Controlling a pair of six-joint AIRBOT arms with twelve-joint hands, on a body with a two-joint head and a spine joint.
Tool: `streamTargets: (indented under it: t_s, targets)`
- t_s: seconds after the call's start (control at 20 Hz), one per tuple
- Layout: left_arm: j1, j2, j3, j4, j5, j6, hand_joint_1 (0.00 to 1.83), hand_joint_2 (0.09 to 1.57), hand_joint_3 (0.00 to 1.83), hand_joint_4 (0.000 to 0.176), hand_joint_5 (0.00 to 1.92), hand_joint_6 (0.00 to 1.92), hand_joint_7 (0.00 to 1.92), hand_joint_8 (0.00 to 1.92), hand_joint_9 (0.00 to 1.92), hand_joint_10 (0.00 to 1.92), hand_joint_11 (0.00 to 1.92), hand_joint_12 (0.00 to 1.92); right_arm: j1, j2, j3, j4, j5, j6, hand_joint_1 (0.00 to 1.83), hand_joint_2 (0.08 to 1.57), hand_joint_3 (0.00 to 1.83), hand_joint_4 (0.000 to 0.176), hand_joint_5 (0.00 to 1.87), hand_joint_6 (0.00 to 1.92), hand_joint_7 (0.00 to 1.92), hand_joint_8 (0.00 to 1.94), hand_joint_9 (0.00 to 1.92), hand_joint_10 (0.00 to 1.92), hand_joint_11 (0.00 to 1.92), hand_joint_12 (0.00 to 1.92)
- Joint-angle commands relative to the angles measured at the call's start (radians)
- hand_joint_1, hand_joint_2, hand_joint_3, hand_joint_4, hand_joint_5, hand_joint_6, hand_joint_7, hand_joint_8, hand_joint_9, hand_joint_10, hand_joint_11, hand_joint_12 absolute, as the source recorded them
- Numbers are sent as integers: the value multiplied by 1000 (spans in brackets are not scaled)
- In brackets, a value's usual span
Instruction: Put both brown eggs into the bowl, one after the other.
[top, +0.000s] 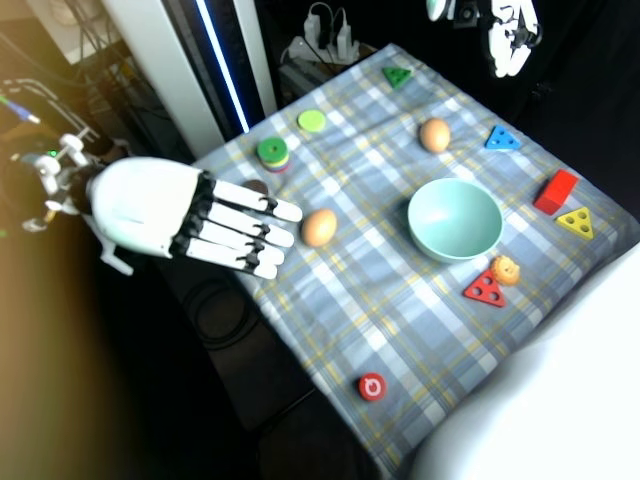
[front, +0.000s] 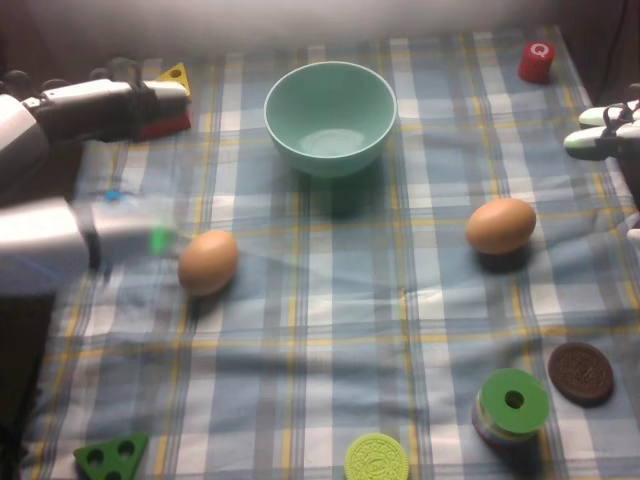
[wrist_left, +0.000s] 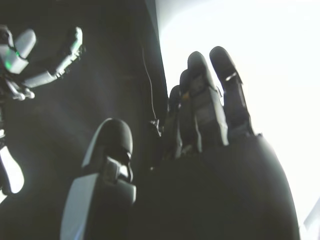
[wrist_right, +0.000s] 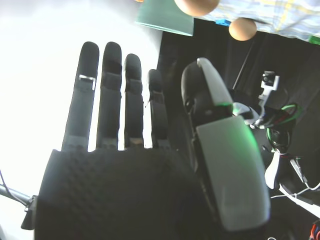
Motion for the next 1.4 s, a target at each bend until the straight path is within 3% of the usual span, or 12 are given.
streamTargets:
  t_s: [0.0, 0.05, 0.1, 0.15, 0.3, 0.4, 0.5, 0.75, 0.95, 1.1, 1.35]
  targets:
    - [-15, -4, 2, -4, -82, 23, 819, 1020, 1, 157, 437, 1, 405, 1, 435, 4, 84, 789, 13, 3, -2, 21, 122, 6, 622, 1313, 9, 0, 447, 2, 410, 5, 419, 20, 197, 758]
    - [-27, -10, 1, -21, -55, 82, 812, 1010, 0, 156, 460, 8, 413, 4, 447, 6, 83, 800, 14, 3, -2, 18, 125, 7, 618, 1316, 7, 0, 444, 0, 416, 5, 415, 13, 181, 754]
    - [-42, -21, 1, -40, -19, 158, 796, 993, 0, 172, 487, 17, 404, 0, 457, 9, 96, 810, 15, 3, -3, 18, 129, 8, 604, 1326, 7, 0, 449, 2, 418, 4, 423, 12, 183, 756]
    - [-64, -35, 2, -63, 19, 233, 809, 970, 0, 175, 475, 4, 427, 0, 469, 4, 86, 843, 15, 4, -3, 17, 135, 9, 636, 1329, 5, 0, 464, 5, 417, 2, 407, 3, 150, 734]
    - [-115, -90, 13, -145, 103, 462, 834, 900, 0, 176, 503, 1, 529, 6, 548, 10, 86, 881, 15, 7, -4, 14, 144, 17, 694, 1330, 0, 0, 479, 2, 422, 4, 449, 8, 239, 605]
    - [-147, -132, 50, -195, 170, 552, 807, 933, 0, 176, 515, 1, 537, 1, 547, 2, 60, 807, 13, 7, -4, 12, 145, 20, 724, 1323, 0, 0, 486, 2, 447, 5, 460, 5, 255, 588]
    - [-176, -164, 83, -213, 235, 586, 844, 957, 0, 176, 515, 0, 575, 0, 583, 1, 139, 700, 10, 7, -4, 12, 144, 24, 661, 1325, 1, 0, 478, 1, 448, 2, 457, 1, 254, 588]
    - [-215, -219, 129, -243, 315, 670, 877, 969, 8, 176, 500, 1, 634, 1, 665, 6, 185, 690, 6, 7, -2, 13, 144, 26, 661, 1322, 0, 0, 490, 0, 471, 0, 467, 0, 207, 739]
    - [-228, -239, 150, -270, 351, 720, 915, 991, 6, 176, 502, 0, 671, 0, 700, 1, 227, 645, 3, 5, 0, 13, 144, 30, 591, 1340, 3, 0, 524, 5, 474, 0, 478, 4, 205, 820]
    - [-238, -256, 167, -289, 380, 756, 940, 1017, 0, 176, 483, 0, 670, 1, 697, 1, 231, 520, -1, 0, 5, 14, 144, 42, 612, 1346, 1, 0, 550, 9, 485, 4, 494, 6, 216, 832]
    - [-248, -275, 183, -297, 404, 777, 977, 1032, 2, 176, 538, 12, 719, 17, 741, 12, 224, 492, -2, 0, 7, 14, 144, 46, 656, 1342, 0, 0, 579, 7, 498, 3, 499, 3, 205, 821]
